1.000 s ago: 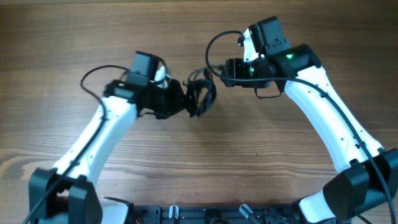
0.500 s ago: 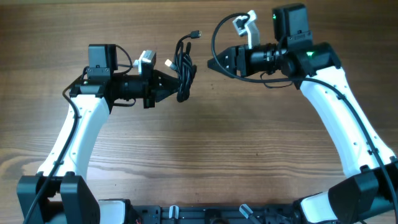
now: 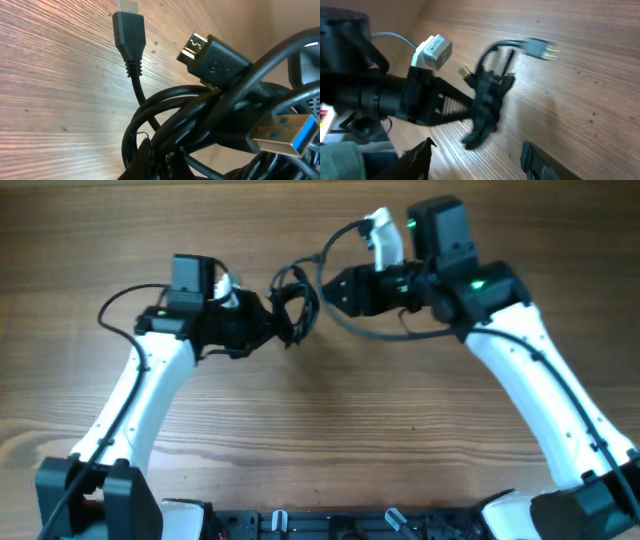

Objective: Untangle cables

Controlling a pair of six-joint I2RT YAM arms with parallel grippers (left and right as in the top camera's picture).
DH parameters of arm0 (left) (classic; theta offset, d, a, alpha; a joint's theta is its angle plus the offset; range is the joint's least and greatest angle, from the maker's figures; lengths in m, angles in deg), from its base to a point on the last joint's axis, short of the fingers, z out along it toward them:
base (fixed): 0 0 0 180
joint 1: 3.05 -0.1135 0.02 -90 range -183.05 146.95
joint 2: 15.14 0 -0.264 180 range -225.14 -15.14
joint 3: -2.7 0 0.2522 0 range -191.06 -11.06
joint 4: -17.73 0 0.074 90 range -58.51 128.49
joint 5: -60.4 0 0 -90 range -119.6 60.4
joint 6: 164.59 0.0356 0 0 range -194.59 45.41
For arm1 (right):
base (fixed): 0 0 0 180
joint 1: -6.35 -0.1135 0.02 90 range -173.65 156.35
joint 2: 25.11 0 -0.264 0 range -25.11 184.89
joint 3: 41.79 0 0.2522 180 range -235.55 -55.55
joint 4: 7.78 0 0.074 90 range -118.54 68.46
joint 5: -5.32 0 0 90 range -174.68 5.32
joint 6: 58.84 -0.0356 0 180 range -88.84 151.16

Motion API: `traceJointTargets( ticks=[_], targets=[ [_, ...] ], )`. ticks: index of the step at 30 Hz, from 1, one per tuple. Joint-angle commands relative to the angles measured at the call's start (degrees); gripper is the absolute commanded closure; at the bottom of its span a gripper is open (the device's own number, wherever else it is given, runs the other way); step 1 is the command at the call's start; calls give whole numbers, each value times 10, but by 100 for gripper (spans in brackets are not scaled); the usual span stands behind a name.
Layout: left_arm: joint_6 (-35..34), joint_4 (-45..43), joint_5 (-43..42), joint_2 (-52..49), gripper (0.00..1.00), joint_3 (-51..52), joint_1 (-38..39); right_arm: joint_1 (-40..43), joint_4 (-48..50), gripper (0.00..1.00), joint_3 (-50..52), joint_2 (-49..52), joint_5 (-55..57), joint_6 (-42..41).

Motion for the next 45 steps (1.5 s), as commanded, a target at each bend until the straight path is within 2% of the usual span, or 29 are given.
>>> traceJointTargets(
  ticks=[1, 3, 5, 8, 12, 26, 31, 36, 39, 40, 45],
  targets=[
    [-12, -5, 113, 4, 96, -6, 50, -55, 18, 44, -11, -12, 152, -74],
    [-30, -7, 130, 4, 96, -6, 66, -73, 13, 52, -11, -12, 219, -123],
    [-31, -9, 130, 4, 96, -6, 68, -75, 7, 58, -10, -9, 233, -150],
    [-33, -9, 130, 4, 96, -6, 68, -75, -4, 61, -10, 14, 232, -169],
    [-32, -9, 130, 4, 96, -6, 68, -76, -1, 62, -10, 50, 196, -166],
    [-32, -9, 130, 4, 96, -6, 68, -82, 3, 68, -10, 90, 176, -167],
    [-32, -9, 126, 4, 96, -6, 68, -82, 17, 74, -10, 112, 217, -162],
    [-28, -11, 95, 4, 96, -6, 68, -82, 48, 82, -10, 155, 201, -145],
    [-27, -11, 85, 4, 96, -6, 68, -82, 65, 90, -10, 161, 201, -143],
    [-27, -11, 85, 4, 96, -6, 68, -82, 70, 96, -10, 161, 201, -141],
    [-27, -10, 90, 4, 96, -6, 67, -77, 68, 95, -11, 155, 166, -123]
  ],
)
